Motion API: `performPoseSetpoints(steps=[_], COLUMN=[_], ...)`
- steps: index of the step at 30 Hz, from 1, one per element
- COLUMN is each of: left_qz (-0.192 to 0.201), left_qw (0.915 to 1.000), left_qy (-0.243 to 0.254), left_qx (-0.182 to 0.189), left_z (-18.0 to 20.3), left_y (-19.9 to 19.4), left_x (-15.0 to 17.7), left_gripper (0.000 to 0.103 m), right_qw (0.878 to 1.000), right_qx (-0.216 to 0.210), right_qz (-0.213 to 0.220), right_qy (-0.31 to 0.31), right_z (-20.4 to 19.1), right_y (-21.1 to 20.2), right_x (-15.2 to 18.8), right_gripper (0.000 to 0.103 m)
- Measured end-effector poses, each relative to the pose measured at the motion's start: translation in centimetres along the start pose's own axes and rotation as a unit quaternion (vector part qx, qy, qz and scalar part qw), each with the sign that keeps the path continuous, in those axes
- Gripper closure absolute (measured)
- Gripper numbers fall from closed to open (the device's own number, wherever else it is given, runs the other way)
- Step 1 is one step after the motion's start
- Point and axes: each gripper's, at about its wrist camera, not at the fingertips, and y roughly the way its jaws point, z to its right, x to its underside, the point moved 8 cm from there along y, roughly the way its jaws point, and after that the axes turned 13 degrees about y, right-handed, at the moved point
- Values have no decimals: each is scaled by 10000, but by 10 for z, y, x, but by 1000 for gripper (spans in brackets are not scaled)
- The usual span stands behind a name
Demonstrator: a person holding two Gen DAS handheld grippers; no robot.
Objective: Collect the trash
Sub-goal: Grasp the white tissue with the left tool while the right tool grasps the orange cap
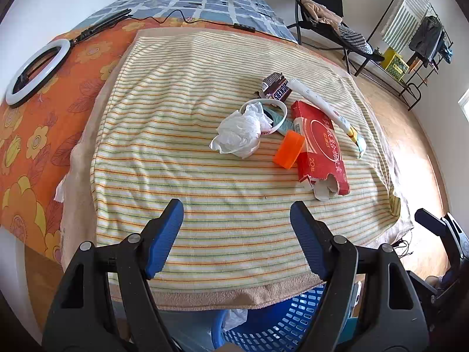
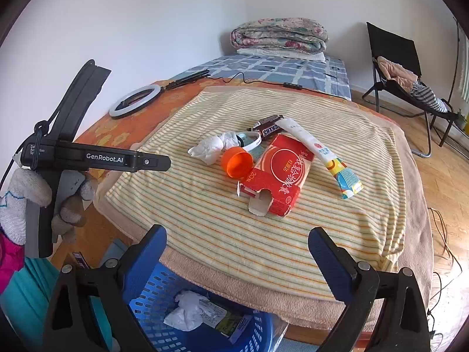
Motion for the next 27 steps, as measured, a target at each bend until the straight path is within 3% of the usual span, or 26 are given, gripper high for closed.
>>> performPoseSetpoints(steps=[11,18,22,27], left_qz=[-14,-78,-251,-374], left_qw=[9993,9982,9971,9939], left_qy=[-340,-543,-663,-942], left_qx=[165,259,278,444], left_z=[-13,-18,-21,-22], left_y=[36,57,73,88], left_x=[-47,-58,-55,-53], left_gripper=[26,26,32,33], right_qw=[9976,9986,9985,9981], right_qx=[-511,-413,-390,-202], right_qz=[-391,-323,-371,-413], right_qy=[247,-41,-90,-403], right_z=[-5,-15,-16,-18], right_y=[68,101,117,133], right_x=[-34,-54,-60,-61], right_gripper=[12,12,12,24])
